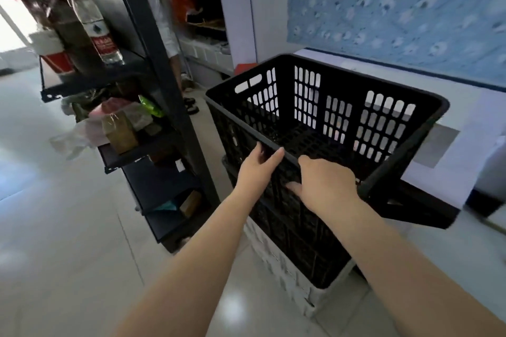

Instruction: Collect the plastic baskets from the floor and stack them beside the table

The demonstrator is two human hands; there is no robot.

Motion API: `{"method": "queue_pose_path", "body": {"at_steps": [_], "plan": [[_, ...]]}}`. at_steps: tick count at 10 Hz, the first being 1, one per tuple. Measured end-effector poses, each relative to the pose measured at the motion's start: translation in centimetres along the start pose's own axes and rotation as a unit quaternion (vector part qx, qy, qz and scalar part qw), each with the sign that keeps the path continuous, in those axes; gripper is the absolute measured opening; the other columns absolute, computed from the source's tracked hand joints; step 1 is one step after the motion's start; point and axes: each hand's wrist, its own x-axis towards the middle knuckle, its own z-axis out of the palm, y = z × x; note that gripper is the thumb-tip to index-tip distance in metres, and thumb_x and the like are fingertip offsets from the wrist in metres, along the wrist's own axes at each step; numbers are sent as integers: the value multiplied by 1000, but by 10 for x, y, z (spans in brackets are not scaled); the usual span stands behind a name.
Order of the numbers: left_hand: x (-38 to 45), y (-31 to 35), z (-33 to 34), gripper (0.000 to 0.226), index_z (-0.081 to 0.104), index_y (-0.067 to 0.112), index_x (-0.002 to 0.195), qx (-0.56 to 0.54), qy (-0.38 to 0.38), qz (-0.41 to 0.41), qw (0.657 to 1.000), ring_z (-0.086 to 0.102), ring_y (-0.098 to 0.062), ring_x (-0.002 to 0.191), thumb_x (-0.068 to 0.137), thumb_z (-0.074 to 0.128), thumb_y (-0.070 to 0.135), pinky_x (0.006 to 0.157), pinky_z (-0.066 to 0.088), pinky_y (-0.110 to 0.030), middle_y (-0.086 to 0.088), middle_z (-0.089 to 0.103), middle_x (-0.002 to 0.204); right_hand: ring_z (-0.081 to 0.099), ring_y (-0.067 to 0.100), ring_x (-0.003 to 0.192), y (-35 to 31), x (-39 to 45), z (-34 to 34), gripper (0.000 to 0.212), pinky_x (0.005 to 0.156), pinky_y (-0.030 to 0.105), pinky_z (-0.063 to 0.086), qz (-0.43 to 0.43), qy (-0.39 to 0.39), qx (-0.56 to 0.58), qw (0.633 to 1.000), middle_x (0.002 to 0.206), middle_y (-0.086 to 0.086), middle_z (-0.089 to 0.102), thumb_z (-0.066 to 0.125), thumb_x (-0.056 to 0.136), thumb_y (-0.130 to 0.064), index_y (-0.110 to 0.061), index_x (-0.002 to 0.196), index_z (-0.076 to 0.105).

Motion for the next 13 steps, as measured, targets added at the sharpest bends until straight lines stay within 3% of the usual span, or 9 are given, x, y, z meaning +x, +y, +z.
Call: {"method": "queue_pose_path", "body": {"at_steps": [1, 3, 5, 6, 7, 8, 9, 11, 13], "plan": [[1, -2, -3, 76, 25, 20, 150, 75, 5, 53, 996, 58, 4, 99, 87, 55, 49, 82, 49, -9, 21, 60, 109, 56, 22, 58, 5, 5, 16, 18, 42, 28, 28, -9, 69, -40, 997, 62, -2, 50, 57, 91, -29, -15, 101, 51], [19, -13, -26, 59, 45, 25, 141, 212, 27, 133, 968, 65, -8, 105, 87, 55, 48, 91, 54, -32, 4, 71, 116, 37, 16, 48, 10, 13, 21, 22, 40, 25, 19, 10, 94, -72, 993, 53, -7, 29, 50, 93, -40, -19, 98, 50], [47, -17, -54, 49, 67, 20, 121, 393, 19, 350, 850, 68, -13, 65, 86, 45, 46, 54, 56, -36, 4, 75, 76, 9, 8, 32, 4, 13, 22, 29, 40, 13, 4, 45, 92, -55, 993, 40, -12, 10, 78, 68, -39, -18, 67, 58], [59, -22, -57, 47, 74, 13, 108, 396, 12, 422, 815, 65, -10, 50, 81, 46, 41, 37, 51, -26, 7, 73, 65, 37, 16, 43, 1, 12, 26, 24, 38, 22, 14, 67, 83, -84, 991, 46, -10, 27, 57, 85, -46, -22, 85, 58], [65, -23, -63, 48, 74, 13, 109, 400, -4, 449, 799, 67, -10, 55, 79, 47, 41, 38, 52, -25, 7, 74, 68, 45, 18, 50, -8, 9, 20, 26, 40, 22, 14, 106, 102, -62, 987, 49, -9, 38, 58, 84, -46, -21, 87, 62], [67, -16, -73, 50, 57, 20, 132, 433, -79, 423, 792, 67, -17, 98, 85, 47, 37, 64, 58, -35, 4, 74, 98, 59, 20, 67, -22, 8, 20, 32, 46, 24, 25, 152, 112, -86, 978, 72, -2, 61, 55, 85, -48, -19, 99, 61], [67, -8, -89, 57, 32, 28, 147, 501, -152, 404, 750, 46, -19, 126, 91, 46, 30, 78, 53, -36, 4, 57, 127, 54, 27, 113, -42, 9, 18, 56, 85, 38, 41, 253, 39, -128, 958, 122, 7, 58, 51, 88, -48, -16, 134, 40], [55, 7, -123, 62, 27, 24, 149, 546, -234, 382, 708, 34, -25, 136, 90, 48, 26, 91, 50, -41, -1, 37, 147, 3, 30, 148, -104, -26, 20, 94, 116, 56, 6, 371, -39, -127, 919, 161, 7, 1, 53, 89, -39, -16, 151, -14], [27, 26, -169, 44, 49, 23, 135, 539, -232, 408, 700, 47, -26, 122, 92, 47, 28, 88, 48, -39, -2, 49, 135, 41, 26, 128, -163, -86, -13, 56, 103, 44, 29, 391, 41, -135, 909, 135, 4, 50, 48, 89, -33, -15, 140, 32]]}}
